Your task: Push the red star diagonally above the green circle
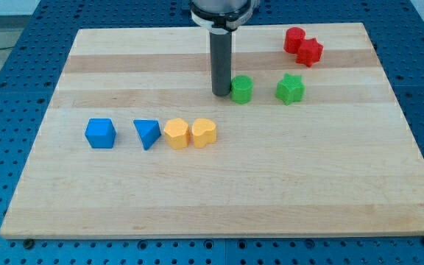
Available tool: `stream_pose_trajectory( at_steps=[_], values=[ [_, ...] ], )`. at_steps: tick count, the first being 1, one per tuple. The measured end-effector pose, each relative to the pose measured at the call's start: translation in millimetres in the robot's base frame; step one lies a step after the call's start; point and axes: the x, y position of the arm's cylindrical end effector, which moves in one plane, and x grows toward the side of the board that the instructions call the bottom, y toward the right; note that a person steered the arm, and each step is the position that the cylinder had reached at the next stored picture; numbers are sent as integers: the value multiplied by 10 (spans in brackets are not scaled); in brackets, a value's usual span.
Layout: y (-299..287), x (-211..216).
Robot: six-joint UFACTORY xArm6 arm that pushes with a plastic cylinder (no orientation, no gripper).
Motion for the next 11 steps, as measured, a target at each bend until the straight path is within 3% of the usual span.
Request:
stream_pose_trajectory(
  at_steps=[1, 2, 5, 6, 7, 10, 11],
  values=[
    [-16, -45],
    [-39, -374],
    [1749, -429],
    [2033, -711],
    [2036, -988],
    [982, -916],
    [1038, -877]
  ],
)
